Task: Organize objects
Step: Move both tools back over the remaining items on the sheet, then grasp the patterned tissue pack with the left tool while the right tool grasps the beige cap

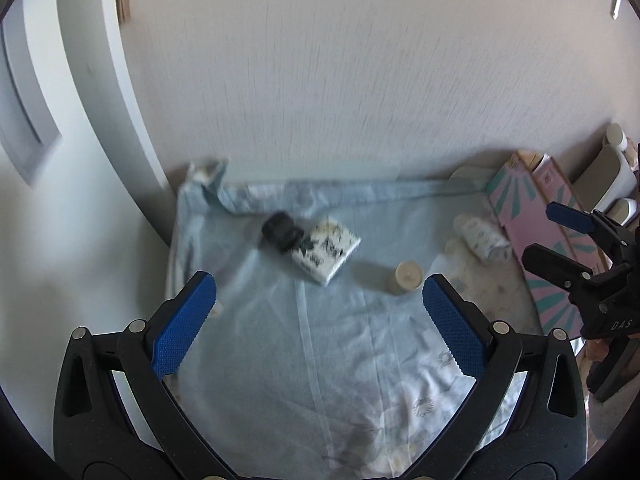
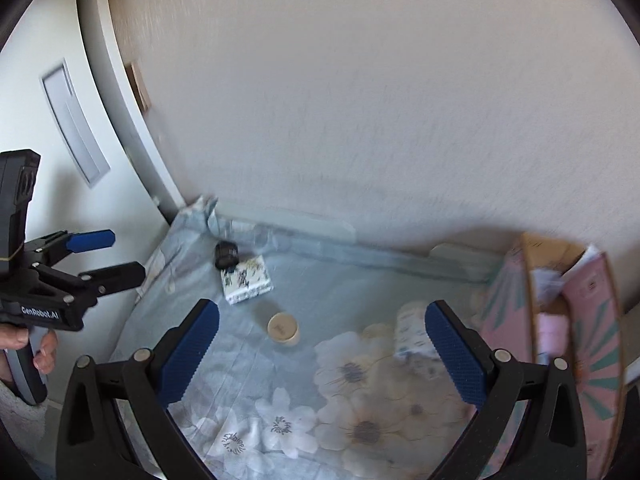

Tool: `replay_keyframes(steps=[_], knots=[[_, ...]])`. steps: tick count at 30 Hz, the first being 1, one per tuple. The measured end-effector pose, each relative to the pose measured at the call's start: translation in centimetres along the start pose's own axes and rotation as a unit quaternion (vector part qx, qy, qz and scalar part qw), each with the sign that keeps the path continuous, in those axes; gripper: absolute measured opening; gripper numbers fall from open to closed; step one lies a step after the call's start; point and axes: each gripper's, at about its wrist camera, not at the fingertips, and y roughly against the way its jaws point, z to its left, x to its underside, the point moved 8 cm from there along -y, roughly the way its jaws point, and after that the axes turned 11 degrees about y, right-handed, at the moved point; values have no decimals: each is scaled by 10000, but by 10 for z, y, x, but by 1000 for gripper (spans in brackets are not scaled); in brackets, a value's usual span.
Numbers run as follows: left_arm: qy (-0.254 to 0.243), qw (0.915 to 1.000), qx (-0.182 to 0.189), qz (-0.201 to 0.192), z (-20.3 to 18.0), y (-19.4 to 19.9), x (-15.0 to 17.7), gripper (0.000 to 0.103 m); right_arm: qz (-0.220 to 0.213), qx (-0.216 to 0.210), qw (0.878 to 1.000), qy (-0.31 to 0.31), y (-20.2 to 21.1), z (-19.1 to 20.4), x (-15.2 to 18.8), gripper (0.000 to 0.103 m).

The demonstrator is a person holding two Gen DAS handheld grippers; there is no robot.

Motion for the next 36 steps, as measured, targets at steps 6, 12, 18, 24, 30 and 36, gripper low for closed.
replay_keyframes(steps=[6,12,18,24,30,36], knots=[[31,9995,203,256,5,-51,16,98,254,-151,9995,126,-43,13,21,91],[12,9986,326,419,4,-103,24,88,489,-278,9974,451,-80,25,44,77],[-134,9989,273,350,0,-134,22,86,542,-401,9948,766,-108,39,57,69],[-392,9988,222,200,-11,-142,15,86,488,-502,9931,941,-126,49,58,61],[-629,9978,165,125,-19,-146,13,73,401,-574,9931,937,-134,54,56,50],[-822,9965,120,104,-18,-148,11,61,410,-608,9937,852,-139,52,52,34]])
